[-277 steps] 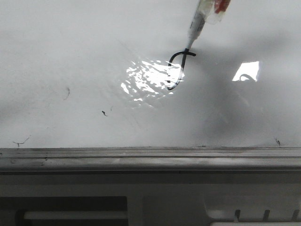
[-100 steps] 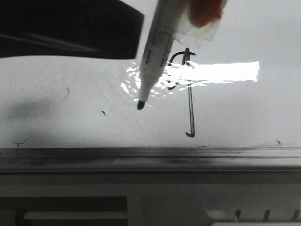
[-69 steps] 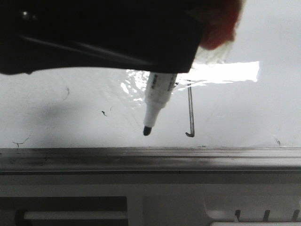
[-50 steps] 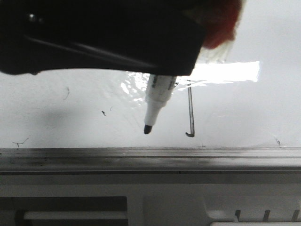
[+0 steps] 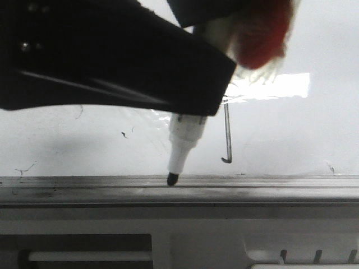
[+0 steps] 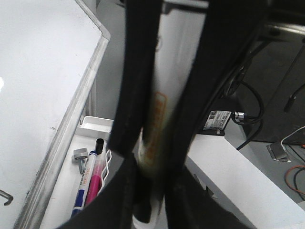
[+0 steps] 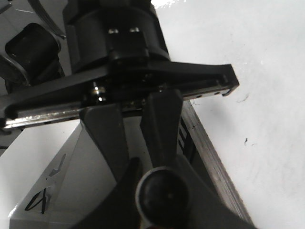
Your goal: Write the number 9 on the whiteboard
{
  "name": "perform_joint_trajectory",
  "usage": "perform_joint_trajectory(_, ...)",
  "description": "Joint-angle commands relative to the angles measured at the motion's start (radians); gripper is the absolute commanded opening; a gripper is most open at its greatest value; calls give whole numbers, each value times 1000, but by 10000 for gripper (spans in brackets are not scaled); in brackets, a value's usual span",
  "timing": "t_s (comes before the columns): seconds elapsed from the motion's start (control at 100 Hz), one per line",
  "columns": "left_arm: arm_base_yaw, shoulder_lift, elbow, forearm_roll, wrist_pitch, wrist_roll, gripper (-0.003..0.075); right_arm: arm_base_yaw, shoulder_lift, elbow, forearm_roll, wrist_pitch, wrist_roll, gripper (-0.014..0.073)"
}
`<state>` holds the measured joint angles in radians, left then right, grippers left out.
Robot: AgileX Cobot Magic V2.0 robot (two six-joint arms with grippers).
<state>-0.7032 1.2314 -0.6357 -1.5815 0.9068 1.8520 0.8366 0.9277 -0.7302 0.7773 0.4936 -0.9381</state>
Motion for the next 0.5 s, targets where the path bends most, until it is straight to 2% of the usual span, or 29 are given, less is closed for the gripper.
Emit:
perform_joint_trajectory(0.0,-5,-13,-24,-51,29,-50,-18,2,-13,-36,35,-79,-29,-66)
perform_joint_trajectory(0.38,-5,-13,-24,-44,52,-52,-18,2,-13,-36,36,-49,-29,-50)
perform_joint_trajectory(0.45,-5,-16,-24,-64,52,-54,-18,2,-13,-36,36,-46,-29,37)
perform_joint_trajectory(0.49,-5,-19,-24,-74,52,-57,-18,2,-13,-36,31,-46,-29,132)
